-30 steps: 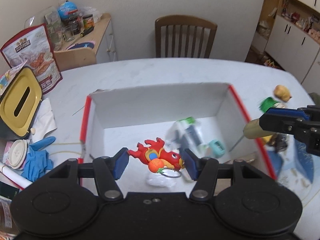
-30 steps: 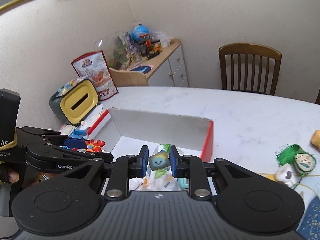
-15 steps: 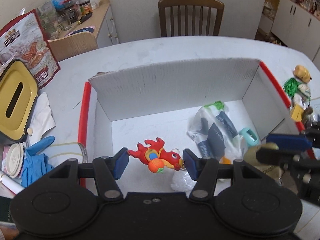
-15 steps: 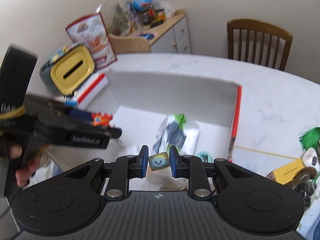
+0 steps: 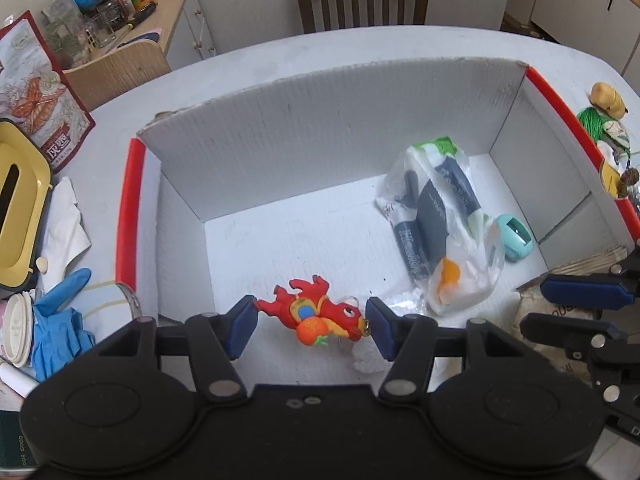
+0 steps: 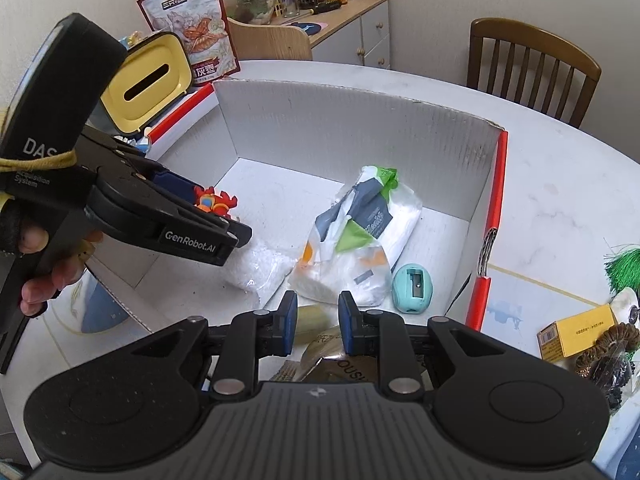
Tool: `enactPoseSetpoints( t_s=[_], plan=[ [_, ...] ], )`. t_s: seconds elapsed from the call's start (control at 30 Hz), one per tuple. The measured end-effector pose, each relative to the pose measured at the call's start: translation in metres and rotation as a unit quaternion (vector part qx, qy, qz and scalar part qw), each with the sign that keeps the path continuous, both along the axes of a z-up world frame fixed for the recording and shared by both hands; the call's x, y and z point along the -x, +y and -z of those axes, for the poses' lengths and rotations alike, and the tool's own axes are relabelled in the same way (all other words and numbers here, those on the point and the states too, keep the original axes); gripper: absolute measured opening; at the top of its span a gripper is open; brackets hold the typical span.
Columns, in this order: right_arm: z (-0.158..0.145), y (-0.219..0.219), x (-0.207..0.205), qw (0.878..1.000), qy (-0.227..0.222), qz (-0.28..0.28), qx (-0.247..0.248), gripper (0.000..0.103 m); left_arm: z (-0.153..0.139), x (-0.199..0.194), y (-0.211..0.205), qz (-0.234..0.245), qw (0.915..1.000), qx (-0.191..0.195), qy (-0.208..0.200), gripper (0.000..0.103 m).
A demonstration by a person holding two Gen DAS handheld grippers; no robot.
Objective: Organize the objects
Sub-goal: 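Carry the red toy and yellow cube into the box and open both grippers, then move both grippers back over the remaining items on the table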
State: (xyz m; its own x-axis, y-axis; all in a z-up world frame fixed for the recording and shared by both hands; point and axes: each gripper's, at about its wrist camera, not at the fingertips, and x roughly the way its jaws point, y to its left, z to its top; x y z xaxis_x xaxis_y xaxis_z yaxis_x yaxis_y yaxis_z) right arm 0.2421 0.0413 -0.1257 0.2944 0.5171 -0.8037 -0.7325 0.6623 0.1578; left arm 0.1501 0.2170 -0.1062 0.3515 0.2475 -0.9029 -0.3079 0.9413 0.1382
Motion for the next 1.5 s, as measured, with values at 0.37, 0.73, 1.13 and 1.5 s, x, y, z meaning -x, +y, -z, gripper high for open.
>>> enactPoseSetpoints(
  t_s=[0.37,0.73,1.13,1.5],
  plan=[
    [-0.01,-0.006,0.004,1.0,0.005,-0.005,-0.015,0.022,0.001,0.001,0.001,-0.003,0.9999,0.012,0.004,0.059],
    [-0.029,-0.018,0.008,0.999,-0.01,0.004,-0.04,0.029,-0.014,0.013,-0.004,-0.017,0.9993,0.013,-0.029,0.068],
    [-0.051,-0.04,0.017,0.997,-0.026,0.015,-0.07,0.034,-0.047,0.031,-0.027,-0.017,0.9968,0.004,-0.078,0.074],
    [-0.08,-0.073,0.031,0.993,-0.053,0.023,-0.104,0.053,-0.084,0.043,-0.065,-0.006,0.9915,-0.006,-0.13,0.079]
  ],
)
